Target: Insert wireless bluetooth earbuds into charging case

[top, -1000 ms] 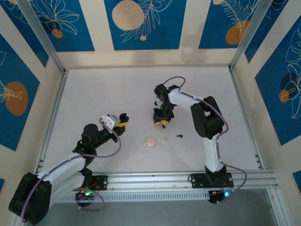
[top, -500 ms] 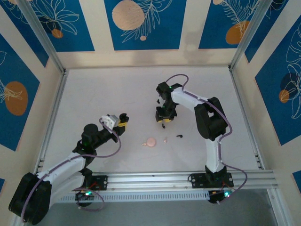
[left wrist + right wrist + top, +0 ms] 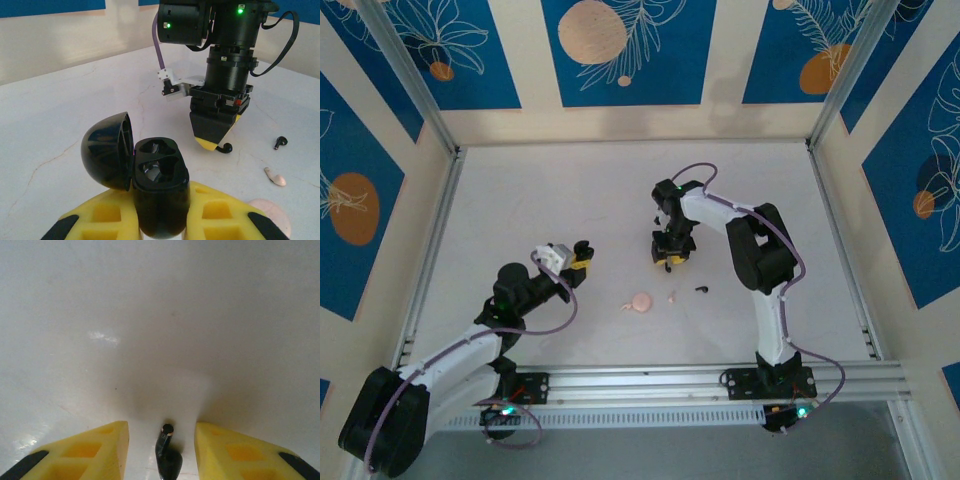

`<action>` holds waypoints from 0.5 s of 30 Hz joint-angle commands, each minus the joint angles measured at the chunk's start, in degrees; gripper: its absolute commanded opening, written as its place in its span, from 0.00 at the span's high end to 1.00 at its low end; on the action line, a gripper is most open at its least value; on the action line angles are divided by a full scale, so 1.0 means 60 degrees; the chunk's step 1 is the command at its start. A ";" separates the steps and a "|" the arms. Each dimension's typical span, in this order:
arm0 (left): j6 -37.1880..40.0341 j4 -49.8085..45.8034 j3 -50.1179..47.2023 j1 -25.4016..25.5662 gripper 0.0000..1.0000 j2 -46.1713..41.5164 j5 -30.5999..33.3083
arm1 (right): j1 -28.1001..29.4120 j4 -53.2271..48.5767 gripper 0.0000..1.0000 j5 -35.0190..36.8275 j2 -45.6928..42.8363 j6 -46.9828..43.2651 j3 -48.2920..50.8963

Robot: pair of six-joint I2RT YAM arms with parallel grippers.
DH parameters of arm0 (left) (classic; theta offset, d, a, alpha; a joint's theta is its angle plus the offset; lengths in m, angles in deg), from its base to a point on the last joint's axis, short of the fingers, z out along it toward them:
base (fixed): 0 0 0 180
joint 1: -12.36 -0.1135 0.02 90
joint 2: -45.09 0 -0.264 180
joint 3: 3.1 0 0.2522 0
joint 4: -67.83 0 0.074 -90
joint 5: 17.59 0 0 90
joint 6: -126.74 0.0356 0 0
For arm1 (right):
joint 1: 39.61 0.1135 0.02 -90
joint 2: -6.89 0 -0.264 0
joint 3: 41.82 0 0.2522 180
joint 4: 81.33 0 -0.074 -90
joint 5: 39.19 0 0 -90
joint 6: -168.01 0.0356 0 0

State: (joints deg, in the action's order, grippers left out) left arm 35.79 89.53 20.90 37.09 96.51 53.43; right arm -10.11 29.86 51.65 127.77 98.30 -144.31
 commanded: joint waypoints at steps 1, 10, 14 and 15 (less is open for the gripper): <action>0.0173 -0.0041 0.0300 -0.0124 0.88 -0.0132 -0.0013 | 0.0138 -0.0040 0.61 -0.0665 0.0307 -0.0157 -0.0030; 0.0190 -0.0035 0.0294 -0.0124 0.88 -0.0137 -0.0015 | 0.0340 0.0144 0.63 -0.1367 0.0318 -0.0473 -0.0071; 0.0188 -0.0051 0.0287 -0.0126 0.88 -0.0159 -0.0016 | 0.0473 0.0045 0.65 -0.1400 0.0303 -0.0557 -0.0168; 0.0188 -0.0078 0.0286 -0.0124 0.88 -0.0154 -0.0018 | 0.0502 0.0018 0.65 -0.1400 0.0297 -0.0565 -0.0179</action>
State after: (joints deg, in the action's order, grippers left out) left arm 35.81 88.99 20.90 37.09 96.51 53.43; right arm -9.02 30.21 48.17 127.99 96.07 -144.48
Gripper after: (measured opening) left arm 0.176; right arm 0.352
